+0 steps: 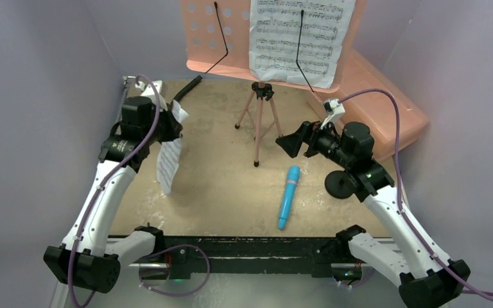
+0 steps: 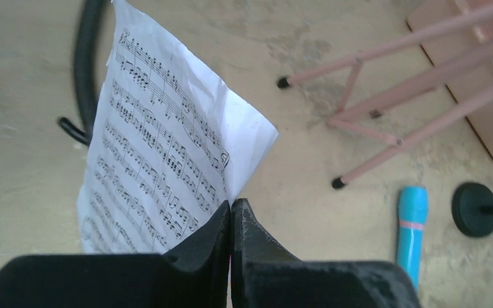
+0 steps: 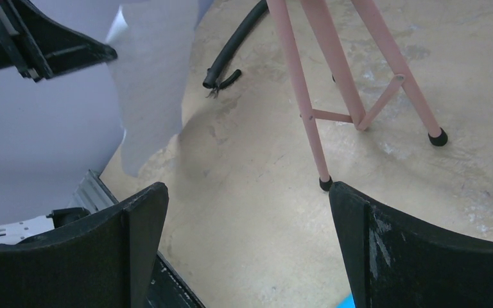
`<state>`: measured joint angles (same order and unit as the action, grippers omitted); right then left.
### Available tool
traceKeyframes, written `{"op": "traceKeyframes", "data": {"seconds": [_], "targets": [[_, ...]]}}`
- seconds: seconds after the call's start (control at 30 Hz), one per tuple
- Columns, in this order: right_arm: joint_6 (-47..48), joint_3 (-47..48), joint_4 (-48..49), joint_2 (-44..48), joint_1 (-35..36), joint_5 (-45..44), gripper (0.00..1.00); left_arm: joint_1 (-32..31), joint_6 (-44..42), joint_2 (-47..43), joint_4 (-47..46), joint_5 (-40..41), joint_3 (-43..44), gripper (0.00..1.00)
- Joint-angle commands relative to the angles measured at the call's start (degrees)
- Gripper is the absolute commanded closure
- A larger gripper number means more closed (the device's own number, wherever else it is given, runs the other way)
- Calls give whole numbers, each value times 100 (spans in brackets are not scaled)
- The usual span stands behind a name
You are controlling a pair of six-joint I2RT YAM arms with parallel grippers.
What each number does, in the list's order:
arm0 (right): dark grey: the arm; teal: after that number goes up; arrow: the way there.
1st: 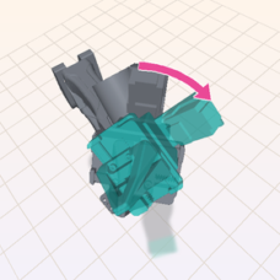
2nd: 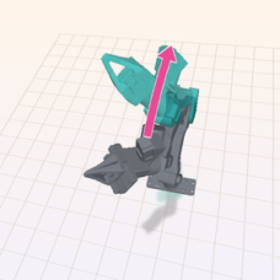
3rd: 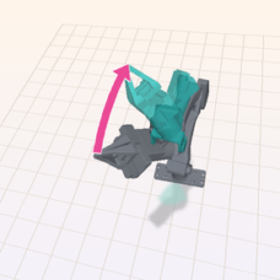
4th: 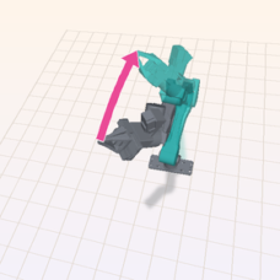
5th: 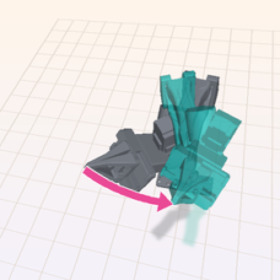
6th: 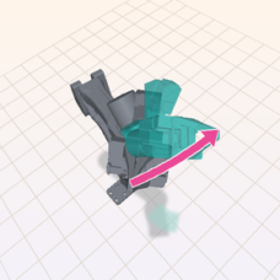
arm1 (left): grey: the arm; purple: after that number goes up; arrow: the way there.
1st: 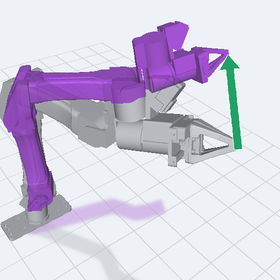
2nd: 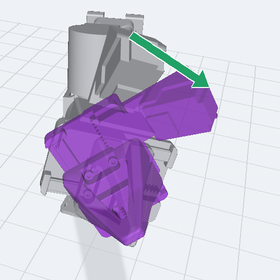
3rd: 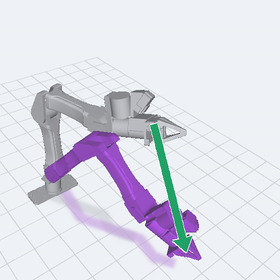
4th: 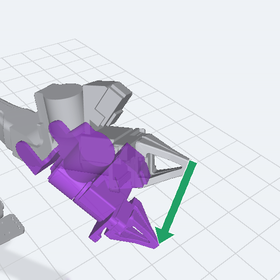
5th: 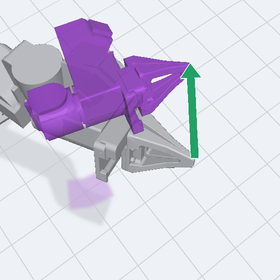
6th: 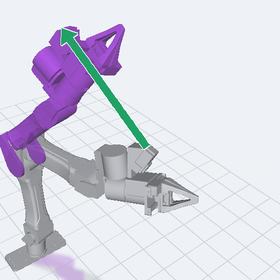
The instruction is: Set up the instrument practice props
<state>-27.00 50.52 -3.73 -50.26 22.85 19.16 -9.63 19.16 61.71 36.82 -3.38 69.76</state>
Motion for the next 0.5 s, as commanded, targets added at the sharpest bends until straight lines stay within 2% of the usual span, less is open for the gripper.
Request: {"op": "traceKeyframes", "data": {"seconds": [0.0,0.23,0.47], "targets": [[-277,127,-77,-208,10,189,2,-443,674,82,-612,-519,-492,100],[-620,393,-506,-707,2,298,2,-1207,1334,188,-1485,-438,-1071,100],[-1164,632,-591,-1260,0,784,3,-2050,1450,535,-1757,-174,-1025,100]]}}
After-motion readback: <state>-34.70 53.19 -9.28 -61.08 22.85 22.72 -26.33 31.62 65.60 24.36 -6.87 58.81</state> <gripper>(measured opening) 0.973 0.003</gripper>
